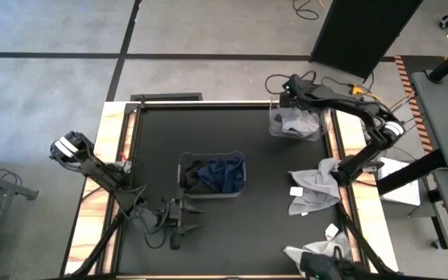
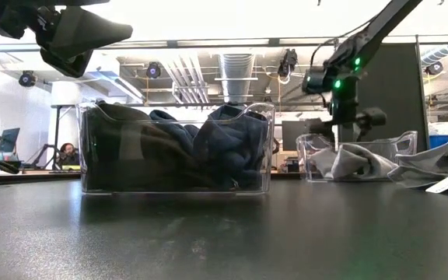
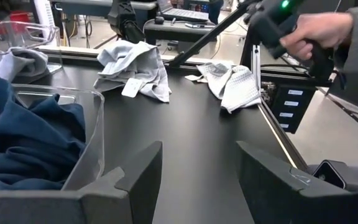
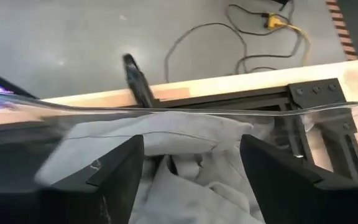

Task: Sort towels by color in basket
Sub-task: Put the left gray towel into the top transparent bin

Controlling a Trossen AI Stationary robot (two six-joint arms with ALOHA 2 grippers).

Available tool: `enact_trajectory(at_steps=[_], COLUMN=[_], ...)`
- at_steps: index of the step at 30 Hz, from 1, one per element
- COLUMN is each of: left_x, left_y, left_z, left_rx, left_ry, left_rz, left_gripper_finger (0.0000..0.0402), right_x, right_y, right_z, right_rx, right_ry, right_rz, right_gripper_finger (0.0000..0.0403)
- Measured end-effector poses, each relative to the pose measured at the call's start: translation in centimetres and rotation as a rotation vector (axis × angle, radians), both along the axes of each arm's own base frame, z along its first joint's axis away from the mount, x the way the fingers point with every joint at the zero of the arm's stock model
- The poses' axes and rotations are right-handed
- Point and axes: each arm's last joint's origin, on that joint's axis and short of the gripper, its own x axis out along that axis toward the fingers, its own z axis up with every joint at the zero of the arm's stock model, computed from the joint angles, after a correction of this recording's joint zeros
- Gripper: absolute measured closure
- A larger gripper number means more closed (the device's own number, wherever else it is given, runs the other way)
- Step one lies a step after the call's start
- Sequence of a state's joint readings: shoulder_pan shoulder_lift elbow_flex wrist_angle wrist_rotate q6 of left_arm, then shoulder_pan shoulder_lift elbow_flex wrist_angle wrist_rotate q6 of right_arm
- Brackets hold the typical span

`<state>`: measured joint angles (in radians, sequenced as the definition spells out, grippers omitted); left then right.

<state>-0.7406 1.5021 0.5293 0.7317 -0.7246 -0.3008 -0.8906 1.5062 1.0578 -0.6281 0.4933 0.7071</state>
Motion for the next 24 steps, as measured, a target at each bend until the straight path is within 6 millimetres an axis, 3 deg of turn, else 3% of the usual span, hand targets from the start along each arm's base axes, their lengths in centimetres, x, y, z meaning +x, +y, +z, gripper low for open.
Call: enact_trajectory(at_steps=[7, 12, 16, 20, 24], left_x=[0.0, 0.0, -0.2, -0.3, -0.3], left_y=[0.0, 0.0, -0.2, -0.4, -0.3], left_z=[0.0, 0.0, 0.0, 0.0, 0.0], left_rx=[0.000, -0.027, -0.048, -0.048, -0.048], left_ry=[0.000, 0.001, 0.001, 0.000, 0.000], left_rz=[0.000, 0.002, -0.002, -0.008, -0.005], left_gripper_finger=[0.0217, 0.0217, 0.0217, 0.0217, 0.0217], right_x=[1.0, 1.4, 1.3, 0.8, -0.4], right_y=[-1.1, -1.2, -0.9, 0.2, 2.4], right_z=[-4.9, -6.7, -5.4, -1.5, 1.8], right_rx=[0.128, 0.247, 0.234, 0.184, 0.274], right_ry=[0.071, 0.039, 0.075, 0.051, -0.052], right_rz=[0.023, 0.090, 0.104, 0.153, 0.264], right_gripper_finger=[0.0165, 0.0161, 0.0156, 0.0161, 0.0168])
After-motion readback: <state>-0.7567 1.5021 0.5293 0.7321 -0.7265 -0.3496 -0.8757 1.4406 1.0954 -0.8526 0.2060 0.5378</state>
